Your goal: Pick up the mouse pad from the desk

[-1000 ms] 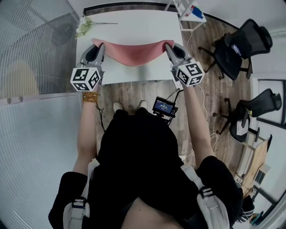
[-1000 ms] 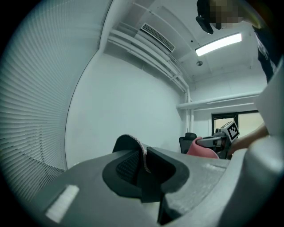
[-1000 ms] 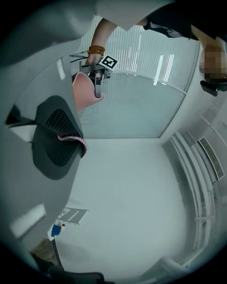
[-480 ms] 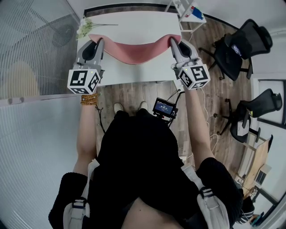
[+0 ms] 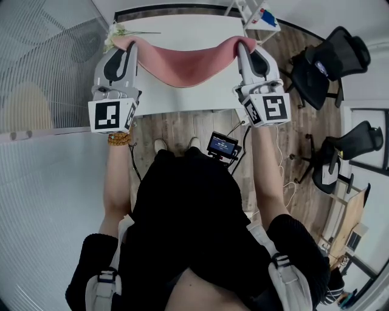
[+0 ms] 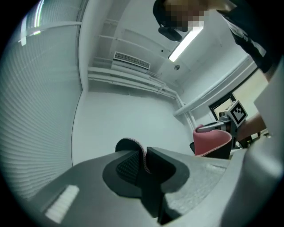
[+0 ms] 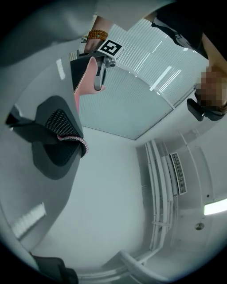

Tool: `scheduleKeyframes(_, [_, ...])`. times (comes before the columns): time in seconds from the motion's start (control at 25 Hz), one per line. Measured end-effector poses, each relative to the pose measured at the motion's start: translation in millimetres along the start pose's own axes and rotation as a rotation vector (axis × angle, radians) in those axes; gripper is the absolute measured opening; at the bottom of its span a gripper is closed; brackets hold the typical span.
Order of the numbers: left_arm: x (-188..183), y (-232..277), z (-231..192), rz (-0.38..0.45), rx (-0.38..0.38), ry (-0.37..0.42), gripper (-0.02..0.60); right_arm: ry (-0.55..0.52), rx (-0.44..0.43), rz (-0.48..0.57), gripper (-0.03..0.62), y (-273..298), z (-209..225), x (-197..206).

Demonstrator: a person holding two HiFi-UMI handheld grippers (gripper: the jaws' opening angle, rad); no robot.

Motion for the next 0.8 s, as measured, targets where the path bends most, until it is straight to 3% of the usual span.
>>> scheduleKeyframes(0.28, [-10, -6, 4, 0.022, -0.102, 0.076, 0.041, -0.026, 0.043, 0.001, 0.043, -7, -16, -20])
scheduleKeyframes(0.8, [-11, -13, 20, 0.036, -0.199, 0.168, 0.041, 0.010, 0.096, -0.011, 0.043, -13, -24, -17])
Point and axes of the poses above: the fingertips, and each gripper's own axes: y forward along the fingers, z to its right, x out of its underside, the point moved 6 cm from there along -y, backward along the fingers, and after that the axes turned 10 degrees about -z, right-handed, at the moved point
